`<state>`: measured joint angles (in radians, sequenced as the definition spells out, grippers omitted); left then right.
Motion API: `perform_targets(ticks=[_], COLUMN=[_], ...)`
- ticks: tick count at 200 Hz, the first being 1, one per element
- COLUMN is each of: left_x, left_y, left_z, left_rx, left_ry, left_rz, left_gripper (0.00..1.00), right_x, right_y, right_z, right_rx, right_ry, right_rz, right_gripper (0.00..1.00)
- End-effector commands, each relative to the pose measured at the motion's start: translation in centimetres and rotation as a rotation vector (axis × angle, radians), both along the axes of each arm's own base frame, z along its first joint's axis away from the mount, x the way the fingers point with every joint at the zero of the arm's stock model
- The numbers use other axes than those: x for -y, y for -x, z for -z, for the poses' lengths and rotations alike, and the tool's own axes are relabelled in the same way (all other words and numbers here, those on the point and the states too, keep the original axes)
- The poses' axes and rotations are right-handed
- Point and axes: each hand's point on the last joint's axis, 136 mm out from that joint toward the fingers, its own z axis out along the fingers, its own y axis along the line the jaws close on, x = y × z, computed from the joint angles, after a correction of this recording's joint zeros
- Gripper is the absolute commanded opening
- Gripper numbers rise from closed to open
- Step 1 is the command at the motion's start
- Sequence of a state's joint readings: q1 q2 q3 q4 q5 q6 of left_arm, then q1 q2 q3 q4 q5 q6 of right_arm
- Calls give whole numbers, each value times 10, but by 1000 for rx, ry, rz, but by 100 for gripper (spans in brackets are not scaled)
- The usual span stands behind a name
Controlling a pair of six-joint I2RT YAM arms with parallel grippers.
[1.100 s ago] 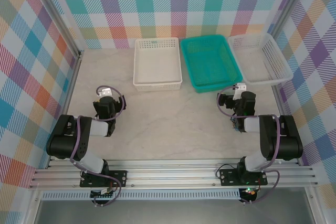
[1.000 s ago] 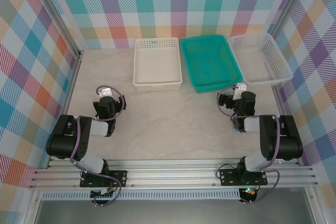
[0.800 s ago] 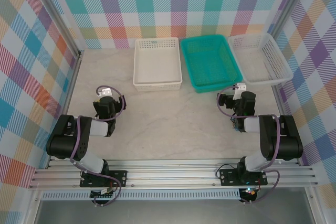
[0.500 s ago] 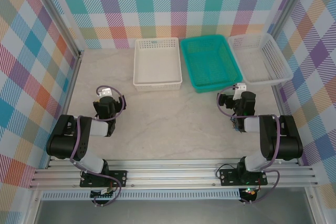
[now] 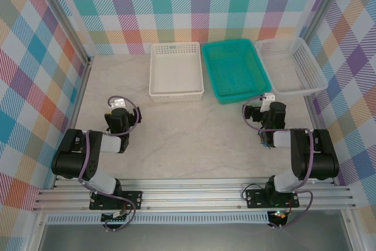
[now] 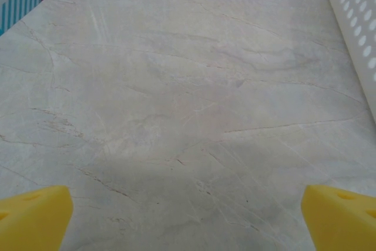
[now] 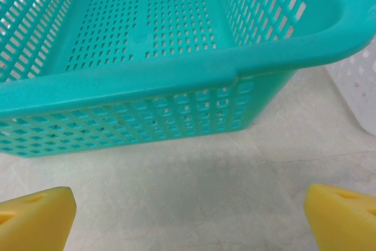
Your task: Untangle the cables
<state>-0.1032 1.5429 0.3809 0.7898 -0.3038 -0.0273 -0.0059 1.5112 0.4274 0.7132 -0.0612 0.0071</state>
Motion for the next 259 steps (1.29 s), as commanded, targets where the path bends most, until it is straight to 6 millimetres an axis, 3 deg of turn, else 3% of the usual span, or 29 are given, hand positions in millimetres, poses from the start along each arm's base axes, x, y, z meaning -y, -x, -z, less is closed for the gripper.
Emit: perform_targets(ticks=[1, 42, 82, 105, 125, 144, 175, 208, 259], left_x=[7, -7, -16, -7, -1, 19, 44, 61, 73], left_y=[-5, 20, 40, 47, 54, 58, 61, 59, 56], left_z=[-38, -88, -98, -94, -87, -80, -84, -94, -100], left_rx=[63, 138, 62, 22, -22, -50, -46, -40, -24], left_ry=[-4, 44, 177, 279, 367, 467, 591, 649, 663], left_rz=[51, -47, -195, -208, -231, -152, -37, 51, 128], left_gripper=[100, 100, 100, 100, 100, 100, 100, 100, 100], right_x=[-12, -17, -3, 23, 34, 46, 43, 57, 65], right_y=[-1, 15, 27, 39, 57, 79, 97, 125, 134], right_z=[-30, -70, -92, -81, -62, -45, -28, -5, 19], right_rx=[13, 29, -132, -263, -411, -527, -632, -729, -765], right_ry=[-5, -70, -184, -209, -193, -174, -218, -196, -277], right_rz=[-70, -63, 97, 307, 410, 507, 518, 662, 774], right_gripper=[100, 100, 100, 100, 100, 100, 100, 100, 100])
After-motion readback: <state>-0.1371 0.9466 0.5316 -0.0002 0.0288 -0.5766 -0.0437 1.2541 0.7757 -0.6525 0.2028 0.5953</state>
